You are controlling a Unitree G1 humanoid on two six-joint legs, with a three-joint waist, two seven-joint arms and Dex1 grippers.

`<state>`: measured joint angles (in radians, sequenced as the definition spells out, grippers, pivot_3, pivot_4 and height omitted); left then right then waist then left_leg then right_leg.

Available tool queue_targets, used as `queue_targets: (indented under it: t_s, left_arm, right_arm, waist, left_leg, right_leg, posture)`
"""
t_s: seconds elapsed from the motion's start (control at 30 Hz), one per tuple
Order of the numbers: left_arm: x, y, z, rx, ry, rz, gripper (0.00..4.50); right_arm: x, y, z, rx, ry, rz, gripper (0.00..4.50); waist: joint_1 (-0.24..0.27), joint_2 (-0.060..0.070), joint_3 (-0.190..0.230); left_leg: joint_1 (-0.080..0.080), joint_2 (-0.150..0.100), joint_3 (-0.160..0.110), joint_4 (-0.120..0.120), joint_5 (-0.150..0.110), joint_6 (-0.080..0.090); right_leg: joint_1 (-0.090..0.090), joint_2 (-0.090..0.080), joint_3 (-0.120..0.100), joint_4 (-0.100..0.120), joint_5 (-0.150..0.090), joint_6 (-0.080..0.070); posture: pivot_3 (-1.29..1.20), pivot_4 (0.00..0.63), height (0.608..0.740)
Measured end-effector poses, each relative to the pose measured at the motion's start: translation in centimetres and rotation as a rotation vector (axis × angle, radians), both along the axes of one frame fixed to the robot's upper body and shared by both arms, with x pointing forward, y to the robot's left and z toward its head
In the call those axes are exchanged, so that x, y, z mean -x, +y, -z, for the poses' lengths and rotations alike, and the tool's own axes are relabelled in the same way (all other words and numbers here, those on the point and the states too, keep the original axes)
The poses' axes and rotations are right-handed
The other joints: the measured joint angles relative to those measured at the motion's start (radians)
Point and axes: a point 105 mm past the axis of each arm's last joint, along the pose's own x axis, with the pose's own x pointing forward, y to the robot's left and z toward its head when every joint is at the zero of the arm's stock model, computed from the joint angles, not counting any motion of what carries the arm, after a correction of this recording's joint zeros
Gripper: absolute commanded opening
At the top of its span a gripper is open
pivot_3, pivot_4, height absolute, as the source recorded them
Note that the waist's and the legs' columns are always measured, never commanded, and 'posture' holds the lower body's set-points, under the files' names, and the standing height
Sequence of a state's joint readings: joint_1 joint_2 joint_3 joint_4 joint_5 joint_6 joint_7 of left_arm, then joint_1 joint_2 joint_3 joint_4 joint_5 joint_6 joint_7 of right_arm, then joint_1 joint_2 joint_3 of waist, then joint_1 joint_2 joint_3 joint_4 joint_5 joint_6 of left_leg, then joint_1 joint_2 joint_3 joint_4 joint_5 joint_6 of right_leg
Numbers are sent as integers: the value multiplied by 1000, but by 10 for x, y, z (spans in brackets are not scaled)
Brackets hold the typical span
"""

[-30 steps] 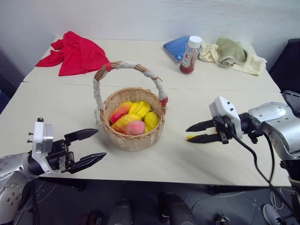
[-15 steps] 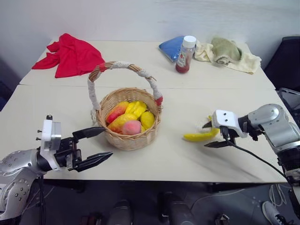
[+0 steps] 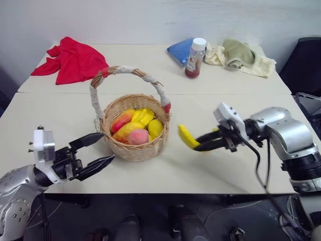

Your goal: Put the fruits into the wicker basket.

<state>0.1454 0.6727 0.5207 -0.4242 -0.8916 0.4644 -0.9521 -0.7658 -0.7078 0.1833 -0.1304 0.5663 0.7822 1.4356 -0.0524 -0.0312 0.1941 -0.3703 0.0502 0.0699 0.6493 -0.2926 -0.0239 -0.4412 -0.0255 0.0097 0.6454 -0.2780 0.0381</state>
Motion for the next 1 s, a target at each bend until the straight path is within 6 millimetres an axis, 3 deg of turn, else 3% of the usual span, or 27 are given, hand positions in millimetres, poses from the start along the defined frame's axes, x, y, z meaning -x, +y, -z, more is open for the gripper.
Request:
queue_targets:
  t_s: [0.1, 0.23, 0.33, 0.4, 0.5, 0.53, 0.7, 0.8, 0.9, 1.0]
  left_arm:
    - [0, 5, -4, 9, -13, -30, 4500]
    - [3, 14, 0, 10, 5, -72, 4500]
    - [2, 14, 1, 23, 2, -85, 4500]
    - [0, 14, 2, 38, -15, -113, 4500]
    - [-4, 16, -1, 19, -53, -146, 4500]
    - [-5, 17, -3, 19, -67, -152, 4500]
    - [-6, 17, -6, 20, -90, -161, 4500]
    - [-6, 16, -6, 20, -89, -159, 4500]
    - [-8, 20, -3, 29, -75, -170, 4500]
    - [-10, 22, -2, 35, -69, -176, 4500]
  right_arm:
    - [24, 51, -31, -156, 0, -126, 530]
    - [19, 87, -44, -263, 3, -81, 530]
    - [2, 117, -50, -304, -48, 21, 530]
    - [-24, 128, -45, -258, -159, 169, 530]
    - [-43, 130, -19, -118, -276, 255, 530]
    - [-43, 130, -12, -95, -274, 258, 1224]
    - [-39, 130, -13, -106, -254, 246, 2863]
    - [-19, 119, -20, -111, -162, 123, 3822]
    - [12, 91, -17, -32, -53, -65, 3822]
    - [29, 65, -9, -1, 46, -149, 3822]
  waist:
    - [-2, 0, 0]
    - [-1, -1, -1]
    - [-3, -1, -1]
    - [-2, -3, -2]
    - [0, -4, -3]
    - [-1, -4, -3]
    - [-8, -4, -3]
    - [-4, -4, -3]
    - [2, -4, -3]
    - [2, -5, -3]
  left_leg:
    - [0, 0, -2, 0, 0, -1]
    - [-3, -2, -2, 0, 0, -1]
    - [-4, -2, -2, 0, 0, -1]
    - [-4, -2, -2, 0, 0, -1]
    - [-5, -2, -2, -1, 0, -1]
    - [-5, -2, -2, -1, 0, 0]
    - [-5, -1, -2, -2, 0, 0]
    - [-5, 0, -4, -2, 0, 0]
    - [-5, -1, -4, -1, 0, 0]
    - [-5, -2, -3, -1, 0, 0]
  right_leg:
    - [0, 0, -2, 0, 0, -2]
    - [-1, -4, -2, -1, 0, -2]
    - [-2, -4, -2, -1, 0, -2]
    - [-2, -5, -2, -1, 0, -2]
    - [-3, -5, -3, -2, 0, -2]
    - [-3, -5, -3, -2, 0, -2]
    - [-3, -3, -3, -2, 0, -2]
    - [-3, -3, -4, -2, 0, -2]
    - [-2, -4, -5, -3, 0, -2]
    - [-2, -4, -4, -4, 0, -2]
  posture:
    - [0, 150, 740]
    - [0, 150, 740]
    - [0, 150, 740]
    - [0, 150, 740]
    - [0, 150, 740]
    - [0, 150, 740]
    - [0, 150, 740]
    - [0, 150, 740]
    - [0, 150, 740]
    - [0, 150, 740]
